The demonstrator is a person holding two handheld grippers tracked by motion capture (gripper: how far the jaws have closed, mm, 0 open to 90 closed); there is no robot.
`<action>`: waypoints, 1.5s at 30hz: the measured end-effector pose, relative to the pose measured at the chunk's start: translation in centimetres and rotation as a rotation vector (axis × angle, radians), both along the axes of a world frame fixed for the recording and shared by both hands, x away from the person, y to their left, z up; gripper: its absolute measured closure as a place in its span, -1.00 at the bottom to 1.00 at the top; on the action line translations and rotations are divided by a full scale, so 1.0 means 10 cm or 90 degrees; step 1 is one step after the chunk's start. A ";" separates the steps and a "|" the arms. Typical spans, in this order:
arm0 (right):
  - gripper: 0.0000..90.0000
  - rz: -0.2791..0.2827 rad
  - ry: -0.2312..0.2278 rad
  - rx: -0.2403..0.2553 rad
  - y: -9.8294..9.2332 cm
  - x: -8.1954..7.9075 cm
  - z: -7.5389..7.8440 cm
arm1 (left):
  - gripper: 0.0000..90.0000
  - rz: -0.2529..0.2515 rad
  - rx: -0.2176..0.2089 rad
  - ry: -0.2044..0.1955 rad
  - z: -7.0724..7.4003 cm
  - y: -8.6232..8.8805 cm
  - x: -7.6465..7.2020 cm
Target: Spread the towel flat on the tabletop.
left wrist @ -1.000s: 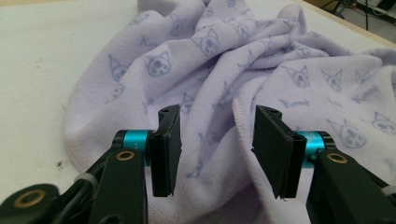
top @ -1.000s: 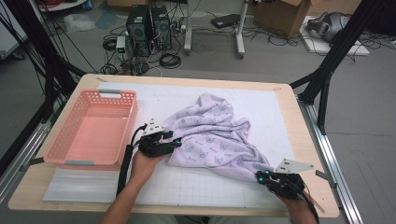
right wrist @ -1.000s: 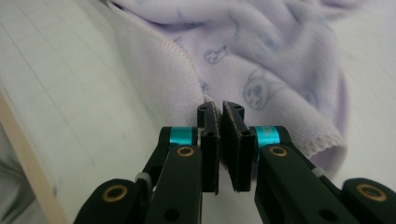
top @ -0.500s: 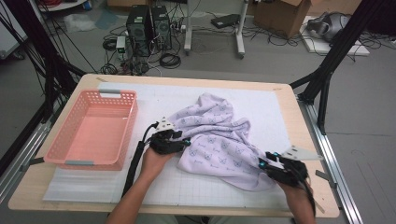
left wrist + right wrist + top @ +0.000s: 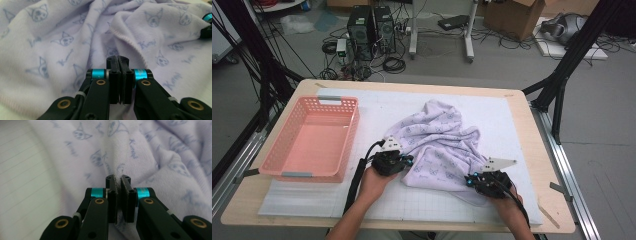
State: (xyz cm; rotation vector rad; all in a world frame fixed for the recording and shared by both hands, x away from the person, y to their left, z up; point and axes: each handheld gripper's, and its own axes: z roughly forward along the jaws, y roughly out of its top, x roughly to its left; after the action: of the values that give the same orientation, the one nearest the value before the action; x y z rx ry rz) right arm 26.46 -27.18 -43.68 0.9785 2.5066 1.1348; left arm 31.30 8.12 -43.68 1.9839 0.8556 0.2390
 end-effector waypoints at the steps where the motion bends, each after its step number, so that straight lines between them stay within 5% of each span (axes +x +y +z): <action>1: 0.90 0.006 0.005 0.003 -0.02 -0.05 0.00 | 0.95 0.000 -0.006 0.004 -0.01 0.03 -0.04; 8: 0.86 0.077 0.036 0.016 -0.11 -0.31 0.07 | 0.94 -0.006 0.007 0.009 -0.02 0.16 -0.25; 10: 0.57 0.080 0.022 0.031 -0.13 -0.31 0.12 | 0.81 0.016 0.009 0.002 0.01 0.16 -0.24; 13: 0.43 0.027 -0.026 0.074 -0.20 -0.20 0.24 | 0.35 0.062 0.012 -0.012 0.06 0.14 -0.15; 16: 0.39 -0.053 -0.072 0.075 -0.27 0.04 0.33 | 0.08 0.093 0.002 -0.001 0.05 0.15 0.02; 20: 0.28 -0.087 -0.067 0.047 -0.27 0.37 0.29 | -0.05 0.100 0.035 0.033 -0.04 0.07 0.22; 22: 0.22 -0.100 -0.055 0.018 -0.22 0.50 0.24 | -0.08 0.085 0.059 0.032 -0.10 0.00 0.25; 23: 0.19 -0.099 -0.051 0.002 -0.20 0.56 0.21 | -0.10 0.082 0.072 0.011 -0.11 -0.04 0.24; 25: 0.12 -0.102 -0.037 -0.018 -0.15 0.67 0.15 | -0.04 0.085 0.102 -0.014 -0.11 -0.11 0.22; 26: 0.11 -0.100 -0.033 -0.024 -0.13 0.72 0.12 | 0.14 0.074 0.118 -0.035 -0.11 -0.13 0.22; 28: 0.12 -0.101 -0.026 -0.022 -0.10 0.78 0.08 | 0.83 0.068 0.139 -0.044 -0.08 -0.16 0.24; 31: 0.13 -0.108 -0.032 -0.005 -0.10 0.81 0.07 | 0.90 0.096 0.167 -0.054 0.00 -0.18 0.40; 40: 0.14 -0.139 -0.045 0.023 -0.20 0.85 0.09 | 0.91 0.228 0.103 -0.083 0.20 0.01 1.11; 45: 0.14 -0.151 -0.036 0.015 -0.21 0.93 0.02 | 0.79 0.235 0.022 -0.071 0.22 0.01 1.17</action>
State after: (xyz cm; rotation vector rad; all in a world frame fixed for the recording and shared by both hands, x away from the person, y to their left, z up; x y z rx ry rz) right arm 35.79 -29.29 -43.46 1.1950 2.2658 1.1040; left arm 43.03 8.24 -41.45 1.8133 1.1464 0.5734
